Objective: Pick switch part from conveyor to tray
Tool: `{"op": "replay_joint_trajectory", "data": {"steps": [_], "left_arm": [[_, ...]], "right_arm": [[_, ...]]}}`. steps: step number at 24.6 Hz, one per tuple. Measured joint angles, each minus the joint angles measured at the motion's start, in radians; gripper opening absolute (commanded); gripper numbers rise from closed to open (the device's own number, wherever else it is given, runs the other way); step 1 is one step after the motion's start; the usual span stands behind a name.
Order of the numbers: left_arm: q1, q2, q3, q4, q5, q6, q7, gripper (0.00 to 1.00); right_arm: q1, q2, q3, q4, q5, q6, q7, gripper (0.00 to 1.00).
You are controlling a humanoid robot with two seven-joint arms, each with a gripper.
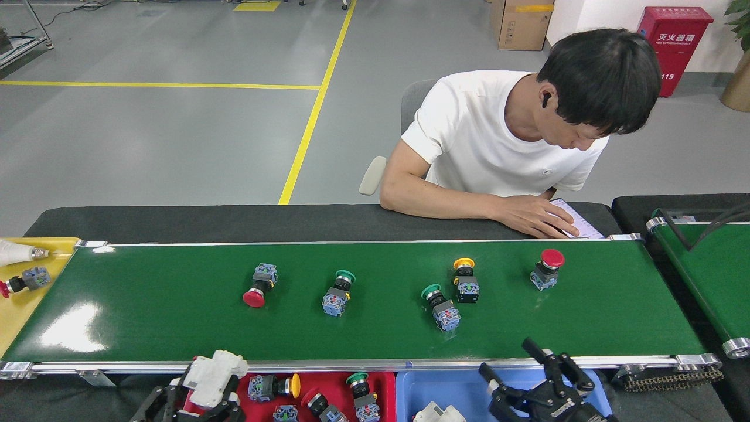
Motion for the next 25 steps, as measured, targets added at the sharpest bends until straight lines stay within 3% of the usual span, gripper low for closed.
{"op": "replay_joint_trajectory", "data": {"steps": [3,6,10,11,13,14,21,25], "left_arm": [[-0.06,0.014,-0.136,0.0,-0.097,-0.017,0.002,0.14],[-0.126,0.011,-0.295,0.01,-0.184,-0.037,0.006,0.17],[-0.216,-0.061,-0.504,0.092,-0.336,-0.046,-0.023,0.25],[-0.229,-0.09,-0.54,0.123,-0.386,-0.046,-0.029,0.33],[-0.241,-0.152,-0.582,0.165,-0.476,-0.049,-0.043,0.69],[-0.247,-0.183,-0.592,0.178,-0.509,-0.05,-0.049,1.0],[-0.254,-0.202,-0.568,0.166,-0.522,-0.057,-0.058,1.0],[-0.188,-0.199,-0.315,0.077,-0.326,-0.057,-0.059,1.0]], "right_arm": [[0.0,0.0,-0.012,0.0,0.004,0.125,-0.009,0.97],[0.019,-0.016,-0.026,0.0,0.009,0.165,-0.063,0.97],[0.035,-0.025,-0.049,0.0,0.01,0.177,-0.099,0.98],[0.035,-0.025,-0.058,0.0,0.01,0.178,-0.102,0.98],[0.035,-0.025,-0.066,0.0,0.01,0.179,-0.104,0.98],[0.035,-0.025,-0.067,0.0,0.01,0.179,-0.105,0.98],[0.035,-0.029,-0.07,0.0,0.01,0.18,-0.106,0.98],[0.035,-0.029,-0.07,0.0,0.01,0.18,-0.106,0.98]]}}
